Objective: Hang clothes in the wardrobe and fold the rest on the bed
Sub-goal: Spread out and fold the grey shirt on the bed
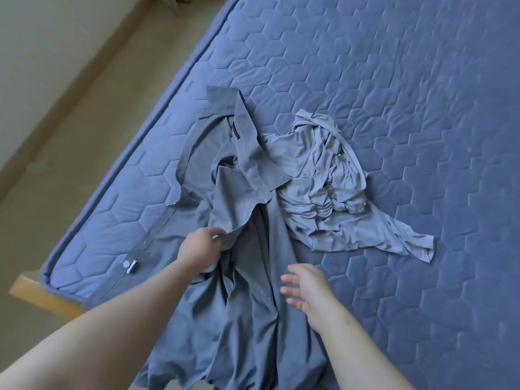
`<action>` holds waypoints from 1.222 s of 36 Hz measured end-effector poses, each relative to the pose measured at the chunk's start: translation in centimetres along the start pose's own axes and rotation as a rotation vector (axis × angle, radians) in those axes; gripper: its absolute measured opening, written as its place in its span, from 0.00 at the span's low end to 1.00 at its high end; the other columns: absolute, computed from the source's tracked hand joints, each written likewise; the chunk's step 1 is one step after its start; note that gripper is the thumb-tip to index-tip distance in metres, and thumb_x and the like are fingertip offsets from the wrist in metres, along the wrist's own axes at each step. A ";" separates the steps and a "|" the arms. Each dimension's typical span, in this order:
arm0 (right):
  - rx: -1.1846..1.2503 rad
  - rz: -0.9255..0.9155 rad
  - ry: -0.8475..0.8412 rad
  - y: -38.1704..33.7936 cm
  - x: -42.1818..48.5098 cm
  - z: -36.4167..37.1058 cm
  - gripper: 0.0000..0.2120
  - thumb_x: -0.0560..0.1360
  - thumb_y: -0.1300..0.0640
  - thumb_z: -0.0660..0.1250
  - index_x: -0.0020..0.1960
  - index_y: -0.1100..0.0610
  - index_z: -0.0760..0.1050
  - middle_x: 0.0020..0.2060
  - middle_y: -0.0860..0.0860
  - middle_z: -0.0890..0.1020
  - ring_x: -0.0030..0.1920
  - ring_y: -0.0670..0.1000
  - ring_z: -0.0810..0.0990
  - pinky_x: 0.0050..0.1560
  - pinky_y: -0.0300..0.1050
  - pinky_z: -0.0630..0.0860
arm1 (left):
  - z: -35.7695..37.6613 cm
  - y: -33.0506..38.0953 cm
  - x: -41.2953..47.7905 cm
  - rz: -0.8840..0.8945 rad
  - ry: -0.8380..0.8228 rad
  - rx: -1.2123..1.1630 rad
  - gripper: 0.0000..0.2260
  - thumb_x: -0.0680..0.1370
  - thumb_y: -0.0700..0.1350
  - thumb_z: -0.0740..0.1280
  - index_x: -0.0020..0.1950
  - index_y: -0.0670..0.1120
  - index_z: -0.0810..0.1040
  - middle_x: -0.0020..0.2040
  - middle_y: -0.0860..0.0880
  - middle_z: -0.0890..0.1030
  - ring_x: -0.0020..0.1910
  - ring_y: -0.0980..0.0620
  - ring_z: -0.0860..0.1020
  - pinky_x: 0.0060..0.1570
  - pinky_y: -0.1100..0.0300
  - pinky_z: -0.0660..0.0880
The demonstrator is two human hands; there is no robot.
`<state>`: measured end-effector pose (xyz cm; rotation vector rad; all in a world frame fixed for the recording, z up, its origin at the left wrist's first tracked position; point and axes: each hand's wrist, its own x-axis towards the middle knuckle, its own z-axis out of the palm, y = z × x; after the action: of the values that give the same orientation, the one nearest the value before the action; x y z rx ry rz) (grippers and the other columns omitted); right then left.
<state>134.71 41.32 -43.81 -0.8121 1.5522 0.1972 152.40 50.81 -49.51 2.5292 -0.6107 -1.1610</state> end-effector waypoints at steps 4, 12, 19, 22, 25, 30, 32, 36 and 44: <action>0.097 -0.003 -0.039 0.1 -1.8 -1.3 0.05 0.80 0.55 0.58 0.49 0.55 0.71 0.41 0.51 0.77 0.34 0.50 0.74 0.33 0.41 0.68 | -0.2 3.7 -3.4 0.116 -0.083 -0.251 0.05 0.78 0.43 0.64 0.45 0.51 0.80 0.34 0.52 0.77 0.35 0.53 0.73 0.34 0.64 0.67; 0.325 -0.046 -0.125 -0.6 -6.1 -7.9 0.19 0.79 0.44 0.56 0.45 0.57 0.76 0.35 0.54 0.82 0.37 0.54 0.77 0.39 0.46 0.71 | 0.8 12.2 -12.3 0.367 -0.620 -0.266 0.04 0.76 0.42 0.68 0.45 0.52 0.80 0.39 0.57 0.78 0.43 0.58 0.74 0.50 0.67 0.69; 0.216 -0.104 -0.390 1.3 -9.1 -14.4 0.10 0.78 0.59 0.61 0.46 0.63 0.78 0.33 0.60 0.83 0.29 0.55 0.83 0.25 0.43 0.78 | 3.7 17.0 -19.4 0.466 -0.774 0.005 0.12 0.76 0.42 0.68 0.59 0.46 0.80 0.40 0.61 0.77 0.44 0.60 0.74 0.57 0.67 0.69; 0.159 -0.259 -0.332 2.9 -8.9 -17.3 0.12 0.75 0.74 0.56 0.47 0.63 0.75 0.31 0.58 0.81 0.27 0.53 0.81 0.26 0.43 0.78 | 5.6 18.7 -21.7 0.485 -0.774 0.128 0.12 0.77 0.41 0.67 0.59 0.46 0.80 0.37 0.61 0.76 0.38 0.64 0.73 0.48 0.72 0.69; 0.213 -0.330 -0.278 4.1 -9.0 -20.2 0.18 0.73 0.77 0.50 0.50 0.62 0.75 0.34 0.60 0.80 0.30 0.57 0.79 0.30 0.45 0.78 | 6.9 20.1 -23.2 0.441 -0.768 0.162 0.11 0.77 0.40 0.65 0.59 0.44 0.79 0.37 0.58 0.76 0.36 0.64 0.74 0.41 0.72 0.71; 0.389 -0.377 -0.156 5.1 -9.9 -25.5 0.22 0.70 0.75 0.45 0.46 0.59 0.75 0.23 0.54 0.76 0.22 0.52 0.73 0.25 0.35 0.69 | 8.5 22.1 -24.1 0.468 -0.202 0.245 0.14 0.78 0.42 0.62 0.62 0.50 0.76 0.55 0.51 0.80 0.49 0.56 0.78 0.47 0.64 0.72; 0.422 -0.429 -0.186 5.0 -10.8 -27.4 0.22 0.70 0.74 0.46 0.44 0.58 0.76 0.21 0.51 0.76 0.23 0.51 0.72 0.30 0.37 0.67 | 9.1 23.0 -24.3 0.496 0.044 0.280 0.22 0.78 0.40 0.60 0.72 0.53 0.65 0.67 0.50 0.71 0.62 0.50 0.73 0.55 0.57 0.73; 0.452 -0.571 -0.346 4.9 -12.8 -30.4 0.29 0.71 0.74 0.44 0.27 0.59 0.79 0.22 0.53 0.76 0.22 0.48 0.75 0.25 0.34 0.70 | 10.3 24.8 -24.5 0.554 0.163 0.507 0.37 0.75 0.46 0.67 0.76 0.58 0.49 0.77 0.50 0.49 0.74 0.44 0.54 0.67 0.46 0.63; 0.228 -0.578 -0.499 5.9 -14.1 -35.3 0.15 0.57 0.59 0.63 0.41 0.60 0.81 0.38 0.57 0.82 0.38 0.53 0.80 0.42 0.44 0.73 | 13.0 27.4 -24.3 0.484 0.118 0.481 0.10 0.77 0.40 0.57 0.55 0.49 0.71 0.48 0.50 0.75 0.46 0.48 0.72 0.45 0.59 0.65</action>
<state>102.02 30.82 -26.57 -0.9112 0.8131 -0.1890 121.16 37.84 -30.33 2.5565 -1.5171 -0.7480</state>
